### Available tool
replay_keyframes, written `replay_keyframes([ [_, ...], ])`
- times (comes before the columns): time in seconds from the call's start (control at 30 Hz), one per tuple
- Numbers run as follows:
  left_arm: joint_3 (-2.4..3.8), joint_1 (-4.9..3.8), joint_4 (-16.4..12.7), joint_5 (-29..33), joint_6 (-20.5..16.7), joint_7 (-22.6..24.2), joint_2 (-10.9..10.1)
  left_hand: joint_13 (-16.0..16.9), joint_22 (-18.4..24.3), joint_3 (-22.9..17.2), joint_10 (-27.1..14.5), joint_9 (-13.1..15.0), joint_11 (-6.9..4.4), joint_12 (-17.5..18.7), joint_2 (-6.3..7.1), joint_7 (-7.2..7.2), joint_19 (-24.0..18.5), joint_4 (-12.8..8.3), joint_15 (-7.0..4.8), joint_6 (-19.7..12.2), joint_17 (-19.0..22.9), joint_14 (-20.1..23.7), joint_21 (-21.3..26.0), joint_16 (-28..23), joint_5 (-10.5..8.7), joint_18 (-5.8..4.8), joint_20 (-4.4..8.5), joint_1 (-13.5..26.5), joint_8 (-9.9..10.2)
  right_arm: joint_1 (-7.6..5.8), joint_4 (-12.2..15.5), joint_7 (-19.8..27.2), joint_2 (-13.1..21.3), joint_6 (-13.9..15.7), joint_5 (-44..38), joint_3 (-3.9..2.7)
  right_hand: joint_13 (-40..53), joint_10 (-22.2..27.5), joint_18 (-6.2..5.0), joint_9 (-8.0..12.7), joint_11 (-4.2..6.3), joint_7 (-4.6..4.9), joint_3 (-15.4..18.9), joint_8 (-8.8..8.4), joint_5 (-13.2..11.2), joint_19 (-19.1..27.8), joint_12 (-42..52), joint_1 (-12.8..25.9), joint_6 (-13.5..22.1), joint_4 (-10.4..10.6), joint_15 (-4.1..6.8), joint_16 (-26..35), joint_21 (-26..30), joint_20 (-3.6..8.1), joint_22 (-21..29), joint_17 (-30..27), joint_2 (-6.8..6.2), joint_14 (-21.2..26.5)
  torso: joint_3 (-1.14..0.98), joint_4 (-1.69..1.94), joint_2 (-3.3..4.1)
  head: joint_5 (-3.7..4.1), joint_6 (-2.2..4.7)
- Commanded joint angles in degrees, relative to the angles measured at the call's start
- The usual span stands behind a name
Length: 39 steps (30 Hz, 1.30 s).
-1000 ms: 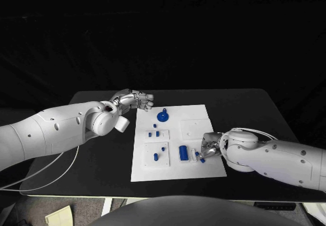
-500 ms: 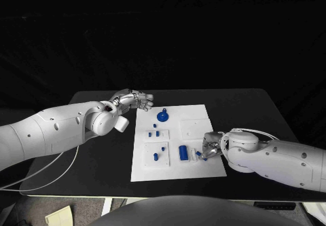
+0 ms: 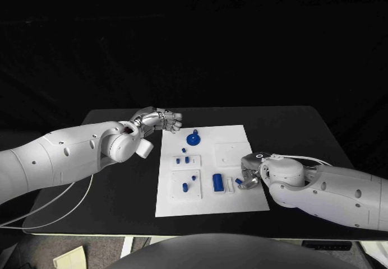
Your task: Assemble the parts on the task board
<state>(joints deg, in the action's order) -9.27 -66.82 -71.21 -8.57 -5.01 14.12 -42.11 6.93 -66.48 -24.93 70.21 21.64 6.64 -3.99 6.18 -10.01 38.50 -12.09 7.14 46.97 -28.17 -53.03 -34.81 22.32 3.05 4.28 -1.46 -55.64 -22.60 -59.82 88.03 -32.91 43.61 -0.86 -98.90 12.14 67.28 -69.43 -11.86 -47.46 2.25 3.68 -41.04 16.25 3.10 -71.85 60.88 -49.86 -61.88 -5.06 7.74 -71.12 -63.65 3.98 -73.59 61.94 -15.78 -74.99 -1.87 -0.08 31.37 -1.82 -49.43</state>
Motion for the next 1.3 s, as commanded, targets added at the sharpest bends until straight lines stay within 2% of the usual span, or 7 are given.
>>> replay_keyframes([
  [0.03,0.05,-0.05,-0.12,0.30,0.94,0.17,0.15,-0.06,-0.06,0.19,-0.25,-0.06,-0.04,-0.19,-0.42,0.09,-0.05,-0.24,0.30,-0.32,-0.07,-0.27,0.30,-0.28,-0.07,0.55,-0.25,0.01,-0.11,0.40,-0.60,-0.76,-0.59,-3.53,-5.06,0.54,-0.13,0.14,-3.14,13.80,-0.38,0.77,-0.03,0.13,-0.31,0.49,-0.36,-0.09,0.90,-0.13,-0.20,0.40,-0.18,0.01,-0.05,-0.06,-0.66,0.31,0.02,0.02,-0.01,0.16,0.10],
  [0.27,0.05,-0.05,-0.11,0.24,0.90,0.02,0.14,-0.06,-0.08,0.19,-0.25,-0.06,-0.04,-0.19,-0.44,0.09,-0.04,-0.24,0.30,-0.33,-0.09,-0.27,0.31,-0.29,-0.07,0.55,-0.25,0.01,-0.11,0.84,-1.26,0.82,-1.40,-7.14,-2.90,1.08,-0.36,1.10,-3.11,14.01,-0.92,1.32,-2.30,-0.59,-0.29,1.46,-1.06,-2.20,2.16,-0.48,-0.72,0.96,0.38,-0.43,0.09,-0.26,-0.29,0.93,0.02,0.12,0.02,0.39,0.02],
  [0.33,0.05,-0.05,-0.08,0.24,0.88,0.02,0.17,-0.07,-0.08,0.19,-0.25,-0.06,-0.04,-0.19,-0.45,0.09,-0.04,-0.23,0.30,-0.33,-0.09,-0.28,0.31,-0.29,-0.07,0.55,-0.25,0.01,-0.11,1.02,-1.33,1.24,-1.51,-7.82,-1.72,1.18,-0.42,1.19,-3.09,14.23,-1.22,1.64,-4.50,-1.01,0.25,1.69,-1.14,-3.67,2.78,-0.73,-1.03,1.09,0.48,-0.73,0.09,-0.32,0.95,1.03,0.02,0.11,0.01,0.34,0.03],
  [0.57,0.05,-0.05,-0.15,0.23,0.91,0.02,0.17,-0.07,-0.09,0.20,-0.25,-0.07,-0.04,-0.19,-0.46,0.09,-0.03,-0.23,0.30,-0.34,-0.11,-0.29,0.32,-0.31,-0.07,0.55,-0.25,0.02,-0.10,1.09,-1.74,1.52,-1.37,-9.98,3.04,1.24,-0.49,1.40,-3.07,15.62,-2.03,2.25,-7.03,-1.82,17.11,2.47,-0.84,-4.23,3.26,-7.94,-1.84,1.05,0.02,-2.05,-0.47,-0.22,8.59,1.31,0.03,0.03,-0.03,0.25,-0.06],
  [0.6,0.05,-0.06,-0.16,0.23,0.90,0.02,0.13,-0.07,-0.10,0.20,-0.25,-0.07,-0.04,-0.19,-0.46,0.09,-0.03,-0.23,0.30,-0.34,-0.11,-0.29,0.33,-0.31,-0.07,0.55,-0.25,0.02,-0.10,1.09,-1.80,1.53,-1.29,-10.37,4.32,1.24,-0.53,1.42,-3.14,15.83,-1.95,2.34,-7.45,-1.85,17.64,2.46,-0.84,-3.95,3.19,-8.31,-1.87,1.05,0.01,-2.18,-0.46,-0.22,9.20,1.30,0.02,0.03,-0.02,0.23,-0.02],
  [1.1,0.05,-0.06,-0.23,0.18,0.84,-0.07,0.07,-0.08,-0.12,0.21,-0.25,-0.08,-0.04,-0.19,-0.45,0.08,-0.02,-0.23,0.30,-0.36,-0.15,-0.30,0.35,-0.34,-0.07,0.55,-0.25,0.02,-0.10,1.10,-2.29,1.51,-0.89,-6.06,5.91,1.24,-0.59,1.19,-3.14,16.56,-1.80,2.18,-9.36,-1.71,18.43,2.01,-0.53,-2.56,2.55,-9.11,-1.75,0.92,-0.11,-2.35,-0.36,-0.20,10.31,0.99,-0.04,0.01,0.02,0.18,0.13],
  [1.3,0.05,-0.06,-0.24,0.17,0.87,-0.03,0.04,-0.09,-0.13,0.21,-0.26,-0.08,-0.04,-0.18,-0.43,0.08,-0.02,-0.24,0.30,-0.37,-0.16,-0.29,0.37,-0.36,-0.07,0.55,-0.24,0.00,-0.10,1.09,-1.54,2.12,0.62,1.61,8.84,1.19,-0.72,0.44,-3.14,16.79,-1.40,1.79,-9.57,-1.21,21.66,1.06,-0.23,-1.79,1.59,-9.66,-1.43,0.81,-0.30,-2.12,-0.12,-0.29,9.58,0.32,-0.01,-0.01,0.01,0.17,0.18],
])
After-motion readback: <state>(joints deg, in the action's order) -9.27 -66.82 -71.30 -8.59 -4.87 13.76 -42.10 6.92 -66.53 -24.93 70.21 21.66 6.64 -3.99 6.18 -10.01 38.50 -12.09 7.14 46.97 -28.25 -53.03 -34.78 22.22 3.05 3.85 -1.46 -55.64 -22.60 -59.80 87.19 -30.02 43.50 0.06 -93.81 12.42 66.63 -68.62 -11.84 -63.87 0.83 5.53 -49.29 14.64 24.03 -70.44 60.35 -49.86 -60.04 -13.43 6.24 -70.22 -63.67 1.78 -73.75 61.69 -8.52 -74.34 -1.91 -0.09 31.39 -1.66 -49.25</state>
